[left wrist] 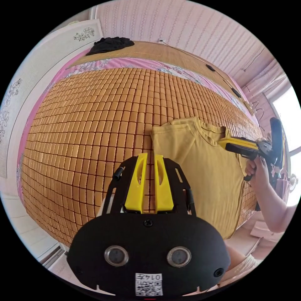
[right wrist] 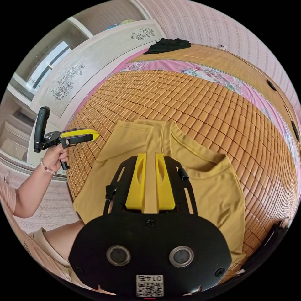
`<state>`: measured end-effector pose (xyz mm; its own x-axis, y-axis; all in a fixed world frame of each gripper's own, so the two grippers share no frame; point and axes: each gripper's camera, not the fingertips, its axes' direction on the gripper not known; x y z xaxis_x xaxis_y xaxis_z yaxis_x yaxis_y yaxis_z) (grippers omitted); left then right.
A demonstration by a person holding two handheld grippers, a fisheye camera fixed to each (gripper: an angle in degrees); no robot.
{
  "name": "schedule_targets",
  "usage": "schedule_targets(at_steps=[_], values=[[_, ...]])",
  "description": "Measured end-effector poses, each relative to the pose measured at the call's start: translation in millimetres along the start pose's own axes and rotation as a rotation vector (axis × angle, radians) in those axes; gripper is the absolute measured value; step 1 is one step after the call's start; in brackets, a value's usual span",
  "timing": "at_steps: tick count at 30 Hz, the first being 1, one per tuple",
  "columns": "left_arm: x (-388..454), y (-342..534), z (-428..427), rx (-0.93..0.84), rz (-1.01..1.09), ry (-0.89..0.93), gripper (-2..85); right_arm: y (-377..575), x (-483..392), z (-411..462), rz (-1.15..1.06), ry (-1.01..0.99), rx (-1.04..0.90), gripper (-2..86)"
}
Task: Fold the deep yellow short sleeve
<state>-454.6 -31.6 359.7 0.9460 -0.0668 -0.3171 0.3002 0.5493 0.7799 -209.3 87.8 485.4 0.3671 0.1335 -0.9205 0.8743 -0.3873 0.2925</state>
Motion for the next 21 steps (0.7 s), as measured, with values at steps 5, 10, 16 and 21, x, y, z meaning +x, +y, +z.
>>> schedule_targets(at_steps=[5,10,16,21], values=[[-39,-21,5,0.019,-0.023,0.118,5.1,-90,-11,6,-0.024,0.023,-0.082,8.3],[-60,-32,17,-0.068,0.037,0.117,3.8,-131,-13,0,-0.039,0.072,-0.157,4.8],[-94,-3,-23,0.01,0.045,0.144,-0.5,-164,-35,-68,-0.076,0.046,-0.128,1.3],[-143,53,-94,0.152,-0.082,0.107,-0.8,-215,-85,-113,-0.209,-0.087,-0.006,0.9]])
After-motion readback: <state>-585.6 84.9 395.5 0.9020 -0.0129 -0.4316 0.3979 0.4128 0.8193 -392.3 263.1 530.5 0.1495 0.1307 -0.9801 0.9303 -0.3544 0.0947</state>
